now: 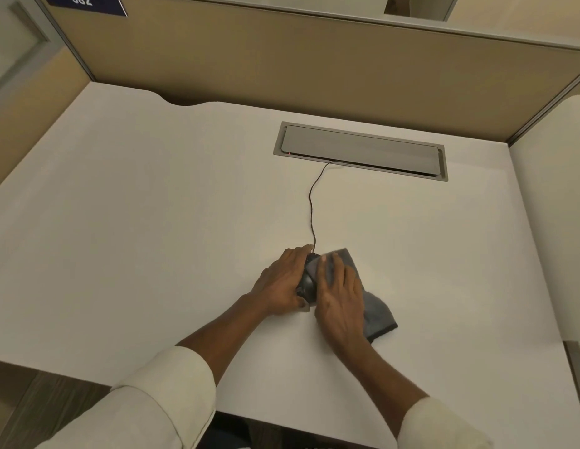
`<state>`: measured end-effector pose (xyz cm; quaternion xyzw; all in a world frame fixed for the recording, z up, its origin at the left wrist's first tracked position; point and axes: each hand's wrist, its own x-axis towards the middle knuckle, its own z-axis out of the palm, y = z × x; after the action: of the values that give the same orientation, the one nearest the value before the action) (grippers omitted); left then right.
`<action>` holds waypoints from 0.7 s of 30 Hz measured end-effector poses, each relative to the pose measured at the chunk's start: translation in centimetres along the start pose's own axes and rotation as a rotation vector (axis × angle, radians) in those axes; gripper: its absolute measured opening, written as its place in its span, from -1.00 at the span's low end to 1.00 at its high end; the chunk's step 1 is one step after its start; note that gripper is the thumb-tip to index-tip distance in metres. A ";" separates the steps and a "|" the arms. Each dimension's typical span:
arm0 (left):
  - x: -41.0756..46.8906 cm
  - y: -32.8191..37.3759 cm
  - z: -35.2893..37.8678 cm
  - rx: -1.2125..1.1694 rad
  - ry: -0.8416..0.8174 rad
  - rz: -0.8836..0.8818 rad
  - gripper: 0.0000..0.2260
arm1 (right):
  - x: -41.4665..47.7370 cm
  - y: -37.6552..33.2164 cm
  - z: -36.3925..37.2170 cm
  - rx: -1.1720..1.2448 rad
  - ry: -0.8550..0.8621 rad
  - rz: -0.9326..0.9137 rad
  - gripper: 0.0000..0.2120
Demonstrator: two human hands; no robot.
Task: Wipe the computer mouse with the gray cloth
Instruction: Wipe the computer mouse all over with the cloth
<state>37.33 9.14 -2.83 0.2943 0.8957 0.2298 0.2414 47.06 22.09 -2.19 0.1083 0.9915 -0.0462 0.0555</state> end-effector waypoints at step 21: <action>0.0 -0.1 0.2 -0.042 0.003 -0.019 0.16 | -1.8 -0.7 -0.5 -0.032 -0.015 0.019 -0.38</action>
<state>37.43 9.16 -3.05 0.2803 0.8938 0.2468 0.2484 48.56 21.08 -1.45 0.1165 0.9906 -0.0306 0.0653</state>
